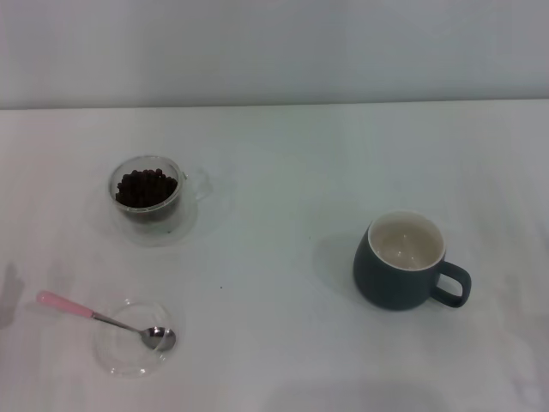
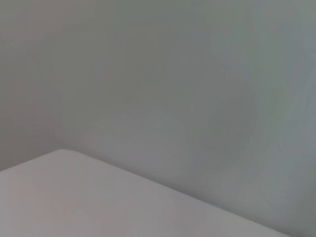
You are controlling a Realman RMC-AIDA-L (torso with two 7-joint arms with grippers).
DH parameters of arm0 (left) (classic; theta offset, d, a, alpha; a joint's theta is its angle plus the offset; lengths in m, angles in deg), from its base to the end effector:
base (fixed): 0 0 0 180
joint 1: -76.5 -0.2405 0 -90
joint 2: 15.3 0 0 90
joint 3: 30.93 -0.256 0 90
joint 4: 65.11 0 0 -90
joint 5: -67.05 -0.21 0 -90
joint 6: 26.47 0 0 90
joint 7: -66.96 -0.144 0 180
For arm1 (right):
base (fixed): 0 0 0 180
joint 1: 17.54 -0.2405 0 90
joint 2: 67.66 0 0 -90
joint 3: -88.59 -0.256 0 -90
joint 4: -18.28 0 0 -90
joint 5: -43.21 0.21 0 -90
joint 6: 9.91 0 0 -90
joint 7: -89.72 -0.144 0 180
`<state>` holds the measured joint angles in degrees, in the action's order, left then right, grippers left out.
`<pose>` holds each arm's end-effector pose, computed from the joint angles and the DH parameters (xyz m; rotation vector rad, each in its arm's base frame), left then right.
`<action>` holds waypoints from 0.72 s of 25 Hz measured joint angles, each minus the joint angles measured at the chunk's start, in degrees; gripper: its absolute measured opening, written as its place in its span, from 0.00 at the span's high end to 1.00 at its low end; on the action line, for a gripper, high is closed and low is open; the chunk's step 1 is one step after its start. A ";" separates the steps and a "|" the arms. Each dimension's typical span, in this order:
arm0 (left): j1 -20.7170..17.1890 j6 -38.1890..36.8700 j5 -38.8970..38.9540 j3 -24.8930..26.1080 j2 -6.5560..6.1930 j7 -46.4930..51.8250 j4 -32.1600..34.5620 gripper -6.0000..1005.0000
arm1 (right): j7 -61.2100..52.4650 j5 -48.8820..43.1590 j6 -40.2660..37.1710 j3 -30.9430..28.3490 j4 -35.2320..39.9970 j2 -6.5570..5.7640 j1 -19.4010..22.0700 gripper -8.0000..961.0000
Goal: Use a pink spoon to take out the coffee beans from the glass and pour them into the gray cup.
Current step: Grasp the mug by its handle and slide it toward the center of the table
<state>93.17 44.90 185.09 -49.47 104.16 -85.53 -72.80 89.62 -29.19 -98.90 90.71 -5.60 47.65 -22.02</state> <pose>-0.3919 0.2463 -0.0235 -1.4019 -0.9920 -0.7715 0.3893 0.1664 -0.0059 -1.2577 0.7115 0.5985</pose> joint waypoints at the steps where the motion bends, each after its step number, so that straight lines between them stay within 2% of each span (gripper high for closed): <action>1: -0.03 0.00 0.00 0.00 -0.01 0.00 0.02 0.13 | -0.03 -0.02 0.00 0.67 0.05 0.00 -0.01 0.16; 8: -0.21 0.00 -0.05 0.00 -0.02 0.00 0.13 0.13 | -0.05 -0.28 -0.06 4.05 0.04 -0.07 -0.01 0.09; 18: 0.54 -0.25 -0.23 0.00 -0.02 0.00 0.08 0.13 | -0.10 -3.43 -0.39 10.43 -1.82 -0.09 0.02 0.09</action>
<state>93.71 44.64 184.86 -49.47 104.14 -85.53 -72.73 89.52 -32.62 -99.29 101.14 -7.42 47.56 -22.00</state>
